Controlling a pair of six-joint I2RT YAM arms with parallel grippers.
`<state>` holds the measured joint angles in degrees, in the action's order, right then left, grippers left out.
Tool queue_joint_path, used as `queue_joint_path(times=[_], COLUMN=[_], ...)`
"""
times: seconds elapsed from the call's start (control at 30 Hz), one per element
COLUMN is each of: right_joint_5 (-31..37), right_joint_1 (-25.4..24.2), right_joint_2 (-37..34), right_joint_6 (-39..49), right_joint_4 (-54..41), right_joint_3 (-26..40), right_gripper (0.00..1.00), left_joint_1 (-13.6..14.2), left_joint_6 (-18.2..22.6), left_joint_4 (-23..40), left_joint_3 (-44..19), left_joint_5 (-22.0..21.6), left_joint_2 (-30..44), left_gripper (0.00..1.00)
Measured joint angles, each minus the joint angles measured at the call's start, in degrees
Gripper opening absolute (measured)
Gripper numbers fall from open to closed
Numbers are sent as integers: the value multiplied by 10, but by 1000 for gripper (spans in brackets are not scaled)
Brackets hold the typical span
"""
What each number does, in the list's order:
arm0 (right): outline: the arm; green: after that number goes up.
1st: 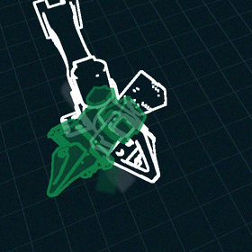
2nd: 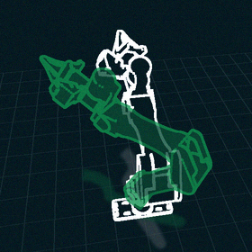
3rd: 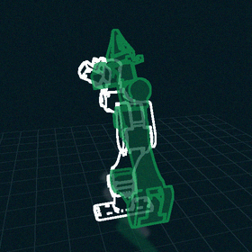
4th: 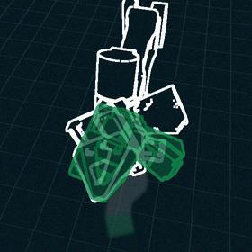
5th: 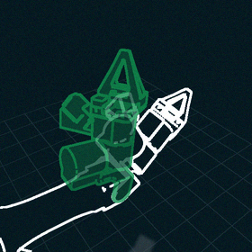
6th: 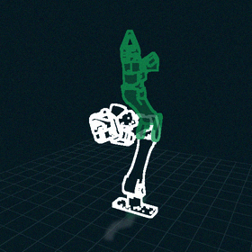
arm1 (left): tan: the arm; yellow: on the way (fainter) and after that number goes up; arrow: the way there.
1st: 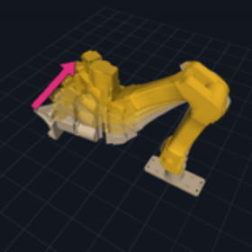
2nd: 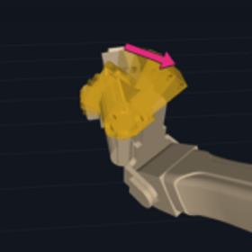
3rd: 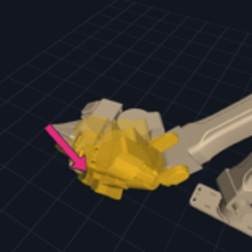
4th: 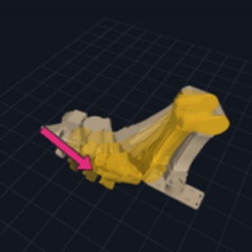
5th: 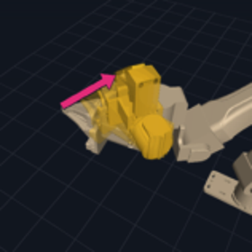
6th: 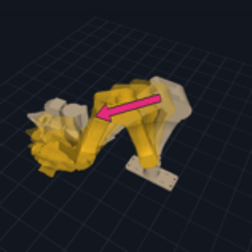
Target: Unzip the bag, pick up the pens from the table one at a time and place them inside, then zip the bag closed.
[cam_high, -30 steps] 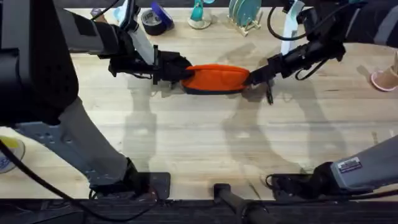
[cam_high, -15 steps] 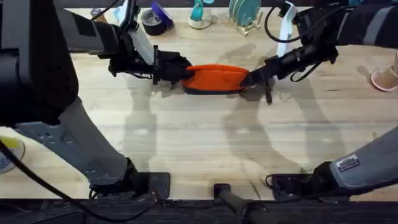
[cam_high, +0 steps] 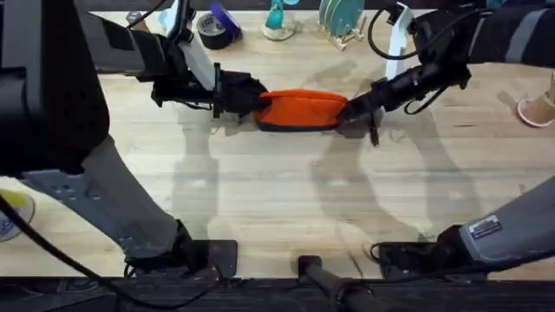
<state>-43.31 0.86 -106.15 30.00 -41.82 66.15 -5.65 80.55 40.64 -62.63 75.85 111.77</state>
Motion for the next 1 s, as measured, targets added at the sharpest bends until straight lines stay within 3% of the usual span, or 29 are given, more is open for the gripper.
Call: queue_joint_path(times=[0.13,0.4,0.5,1.0], right_joint_5=[1,5,4,4], right_joint_1=[0,-1,-1,-1], right_joint_2=[0,0,0,0], right_joint_6=[0,0,0,0], right_joint_4=[2,3,2,-21], right_joint_3=[0,0,0,0], right_gripper=[405,206,51,30], left_joint_1=[0,0,0,0], left_joint_6=[0,0,0,0], left_joint_4=[0,0,0,-2], left_joint_3=[0,0,0,0], left_joint_5=[0,0,0,-1], left_joint_2=[0,0,0,0], left_gripper=[42,42,42,42])
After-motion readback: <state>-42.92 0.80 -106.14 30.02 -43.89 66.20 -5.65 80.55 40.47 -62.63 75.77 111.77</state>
